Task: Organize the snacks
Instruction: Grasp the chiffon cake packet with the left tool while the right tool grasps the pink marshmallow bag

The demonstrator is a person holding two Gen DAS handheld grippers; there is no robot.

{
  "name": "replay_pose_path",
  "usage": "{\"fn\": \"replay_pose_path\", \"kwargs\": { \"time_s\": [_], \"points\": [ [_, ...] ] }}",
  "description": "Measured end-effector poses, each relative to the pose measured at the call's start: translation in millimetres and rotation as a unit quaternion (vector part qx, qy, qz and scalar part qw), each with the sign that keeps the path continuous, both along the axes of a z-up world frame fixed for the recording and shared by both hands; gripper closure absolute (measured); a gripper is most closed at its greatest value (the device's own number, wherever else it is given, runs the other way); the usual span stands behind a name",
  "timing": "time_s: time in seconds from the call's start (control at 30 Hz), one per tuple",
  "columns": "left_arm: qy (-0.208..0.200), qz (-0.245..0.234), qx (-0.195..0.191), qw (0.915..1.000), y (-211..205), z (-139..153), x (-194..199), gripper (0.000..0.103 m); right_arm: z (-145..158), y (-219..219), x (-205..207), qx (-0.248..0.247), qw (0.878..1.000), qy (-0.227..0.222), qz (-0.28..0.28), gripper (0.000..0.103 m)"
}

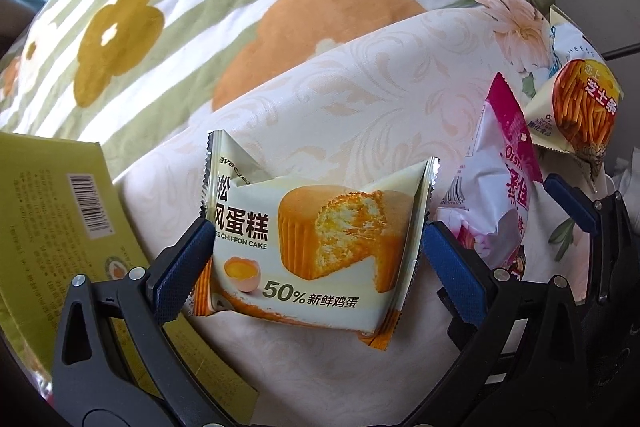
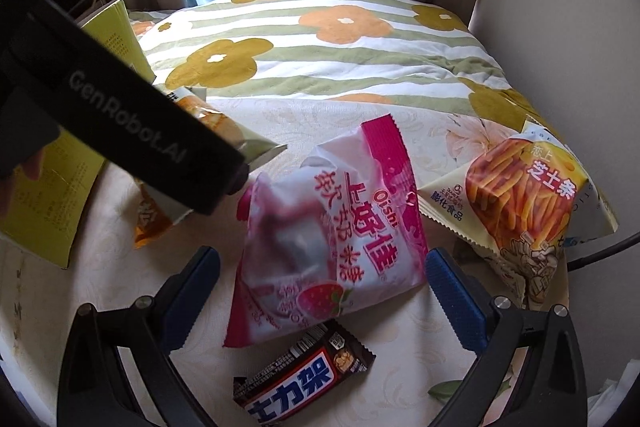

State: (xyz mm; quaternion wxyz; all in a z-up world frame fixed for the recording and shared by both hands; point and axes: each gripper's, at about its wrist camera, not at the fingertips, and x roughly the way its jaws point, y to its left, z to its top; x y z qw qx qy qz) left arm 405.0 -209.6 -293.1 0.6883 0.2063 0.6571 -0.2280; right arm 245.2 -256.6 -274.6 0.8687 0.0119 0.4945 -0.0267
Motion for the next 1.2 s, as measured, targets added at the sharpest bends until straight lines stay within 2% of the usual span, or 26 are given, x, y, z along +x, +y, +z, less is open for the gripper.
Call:
{"fn": "replay_pose_path", "kwargs": {
  "time_s": [0.3, 0.33, 0.37, 0.43, 0.47, 0.57, 0.67, 0.7, 0.77, 0.8, 0.83, 0.9, 1.0, 1.07, 1.2],
  "points": [
    [-0.022, -0.032, 0.035, 0.9986, -6.5, -13.5, -6.1, 0.001, -8.9, -0.3, 12.1, -0.013, 1.000, 0.004, 0.005, 0.001],
    [-0.029, -0.039, 0.046, 0.9977, -7.0, -15.8, -7.8, 0.004, -9.4, 0.0, 12.6, -0.015, 1.000, 0.005, 0.006, 0.001],
    [-0.047, -0.048, 0.066, 0.9956, -7.1, -17.7, -9.9, 0.012, -9.8, 0.6, 13.0, -0.017, 1.000, 0.005, 0.007, 0.001],
    [-0.054, -0.045, 0.065, 0.9954, -4.0, -14.5, -9.2, 0.019, -11.2, 2.8, 14.1, -0.022, 1.000, 0.006, 0.011, 0.001],
    [-0.055, -0.041, 0.062, 0.9957, -2.5, -12.6, -7.7, 0.027, -11.9, 3.7, 15.3, -0.023, 1.000, 0.007, 0.012, 0.001],
    [-0.045, -0.024, 0.043, 0.9977, 1.9, -7.3, -3.5, 0.030, -13.5, 6.5, 19.1, -0.027, 0.999, 0.006, 0.016, 0.001],
    [-0.042, -0.022, 0.040, 0.9981, 2.0, -6.8, -4.8, 0.031, -14.2, 8.9, 19.4, -0.029, 0.999, 0.007, 0.018, 0.003],
    [-0.040, -0.022, 0.039, 0.9982, 2.1, -6.1, -5.4, 0.031, -16.1, 9.2, 21.0, -0.029, 0.999, 0.010, 0.018, 0.005],
    [-0.038, -0.019, 0.035, 0.9985, 1.7, -6.6, -6.9, 0.031, -18.5, 10.4, 21.7, -0.037, 0.999, 0.014, 0.018, 0.018],
    [-0.036, -0.017, 0.032, 0.9987, 2.2, -5.6, -7.6, 0.031, -20.2, 10.3, 21.9, -0.042, 0.999, 0.014, 0.019, 0.019],
    [-0.035, -0.016, 0.031, 0.9988, 1.6, -5.7, -8.9, 0.031, -19.6, 9.3, 21.7, -0.040, 0.999, 0.009, 0.020, 0.027],
    [-0.036, -0.014, 0.029, 0.9988, 1.5, -4.7, -11.0, 0.031, -18.6, 8.8, 20.9, -0.040, 0.999, 0.007, 0.020, 0.030],
    [-0.045, -0.011, 0.027, 0.9986, 1.8, -2.8, -11.4, 0.031, -14.0, 11.9, 16.5, -0.040, 0.999, -0.001, 0.026, 0.041],
    [-0.048, -0.006, 0.023, 0.9986, 2.4, 1.2, -12.6, 0.031, -8.4, 13.2, 14.0, -0.037, 0.999, -0.011, 0.033, 0.054],
    [-0.059, 0.003, 0.015, 0.9981, 3.7, 10.4, -14.7, 0.031, 1.5, 12.0, 12.7, -0.020, 0.999, -0.019, 0.043, 0.059]
  ]
}}
